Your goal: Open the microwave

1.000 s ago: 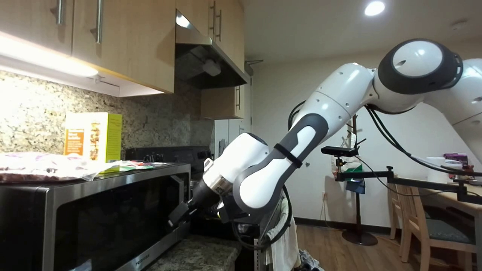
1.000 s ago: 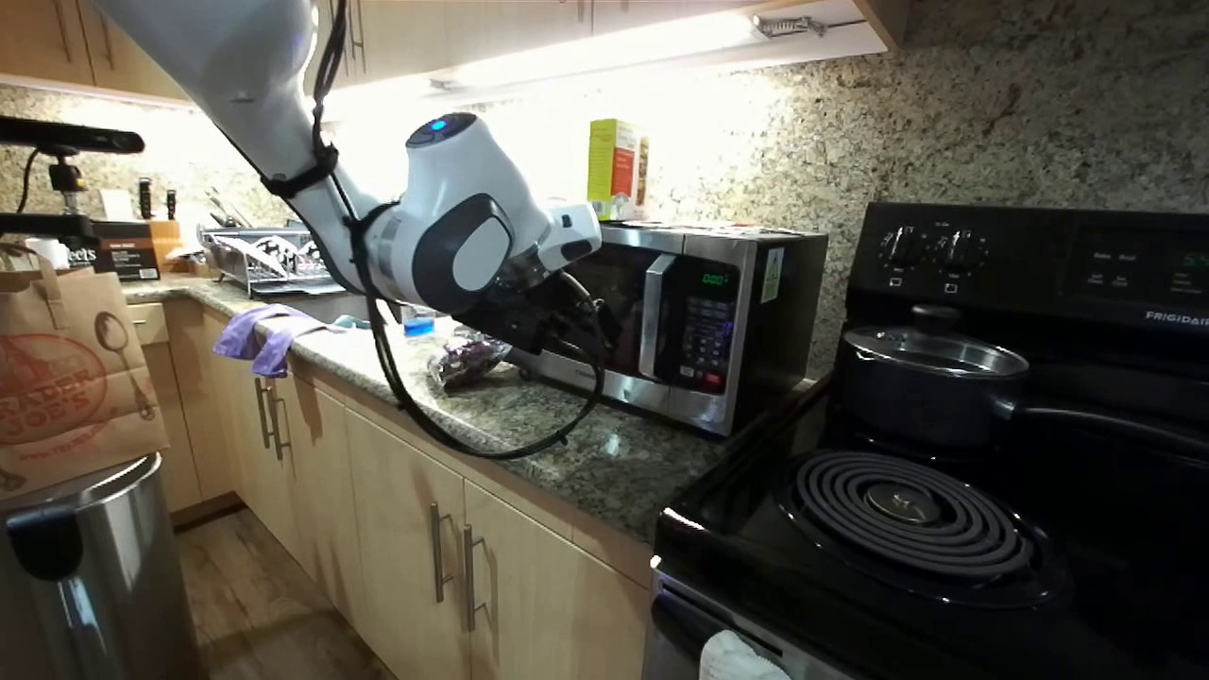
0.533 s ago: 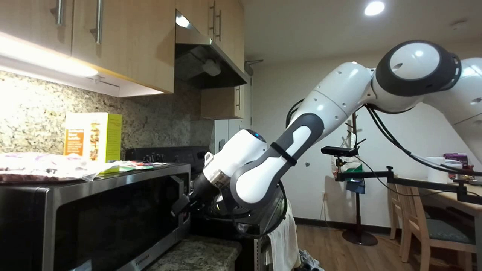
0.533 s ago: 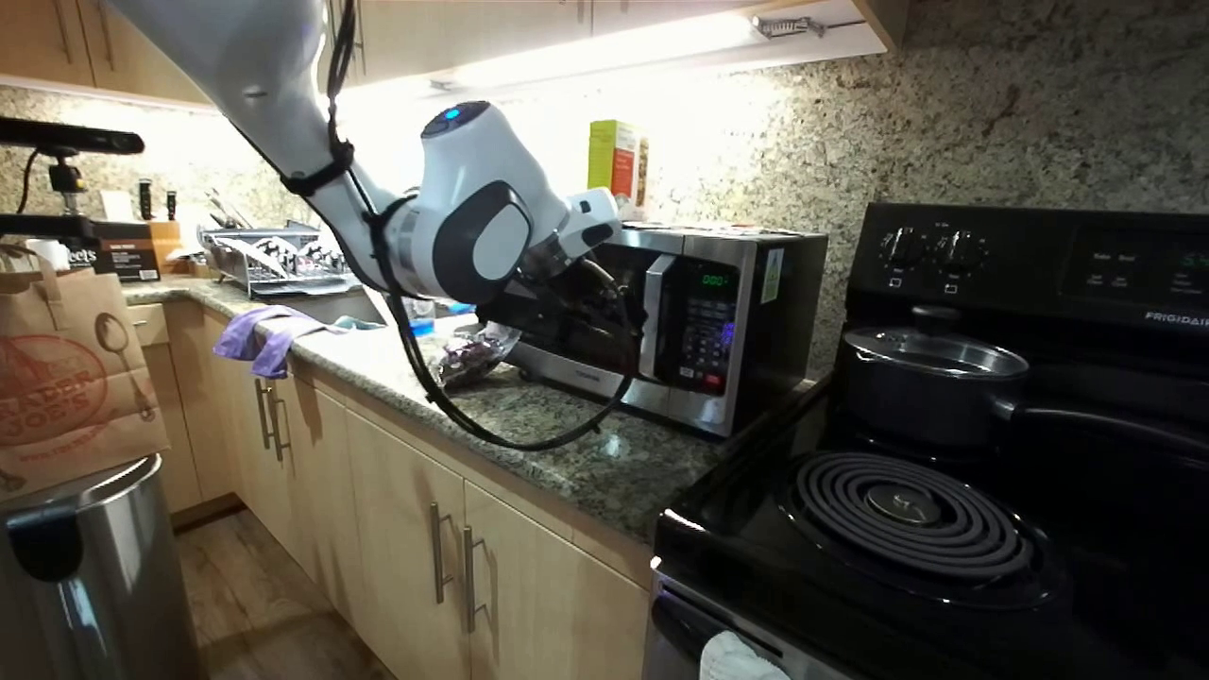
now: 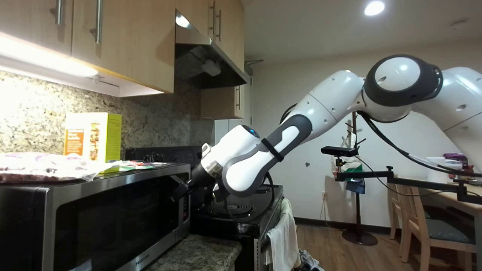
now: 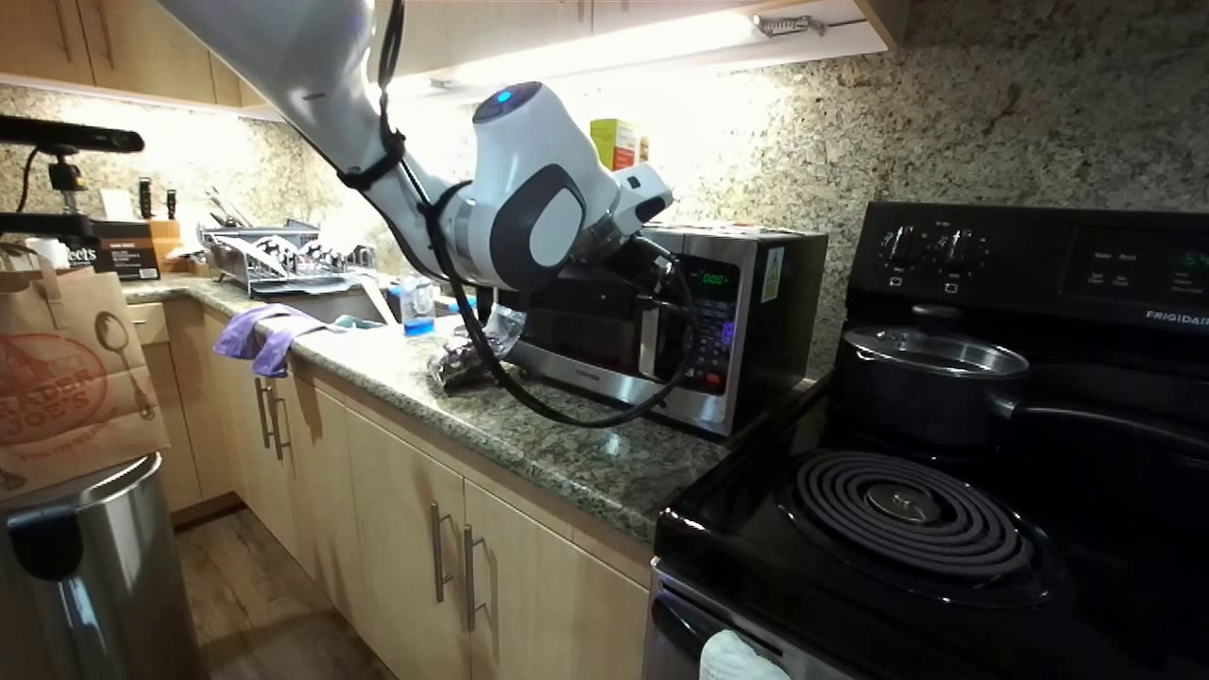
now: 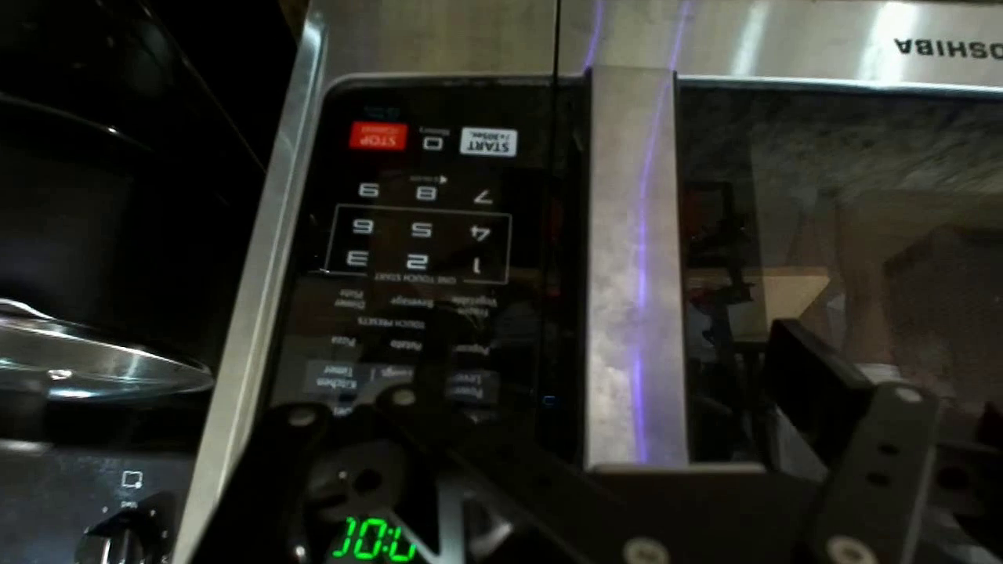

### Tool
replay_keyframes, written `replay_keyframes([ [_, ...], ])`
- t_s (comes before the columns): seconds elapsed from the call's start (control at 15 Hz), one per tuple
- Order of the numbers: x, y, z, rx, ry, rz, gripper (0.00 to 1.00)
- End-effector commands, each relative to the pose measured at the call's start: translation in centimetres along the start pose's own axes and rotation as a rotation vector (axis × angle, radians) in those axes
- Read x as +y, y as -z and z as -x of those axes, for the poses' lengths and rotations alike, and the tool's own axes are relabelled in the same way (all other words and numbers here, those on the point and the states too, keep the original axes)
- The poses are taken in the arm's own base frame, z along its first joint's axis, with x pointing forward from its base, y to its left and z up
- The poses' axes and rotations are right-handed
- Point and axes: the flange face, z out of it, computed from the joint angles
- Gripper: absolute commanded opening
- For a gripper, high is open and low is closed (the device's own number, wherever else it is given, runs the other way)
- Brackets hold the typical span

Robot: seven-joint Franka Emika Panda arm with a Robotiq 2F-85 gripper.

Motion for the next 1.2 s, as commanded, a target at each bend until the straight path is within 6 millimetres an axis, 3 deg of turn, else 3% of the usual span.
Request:
replay_keyframes([
  [0.0, 0.7, -1.1, -0.7, 0.015, 0.045, -0.051, 1.0],
  [0.13, 1.1, -1.3, -0.4, 0.022, 0.057, -0.066, 1.0],
  [0.2, 1.4, -1.3, -0.2, 0.033, 0.06, -0.069, 0.75],
  [0.33, 2.1, -1.5, 0.4, 0.031, 0.073, -0.069, 0.68],
  [0.53, 2.8, -1.6, 1.1, 0.038, 0.079, -0.068, 0.47],
  [0.93, 2.1, -1.5, 1.2, 0.063, 0.084, -0.114, 0.12],
  [1.0, 1.6, -1.9, 2.3, 0.063, 0.092, -0.123, 0.04],
  [1.13, 1.1, -2.3, 3.8, 0.088, 0.1, -0.134, 0.02],
])
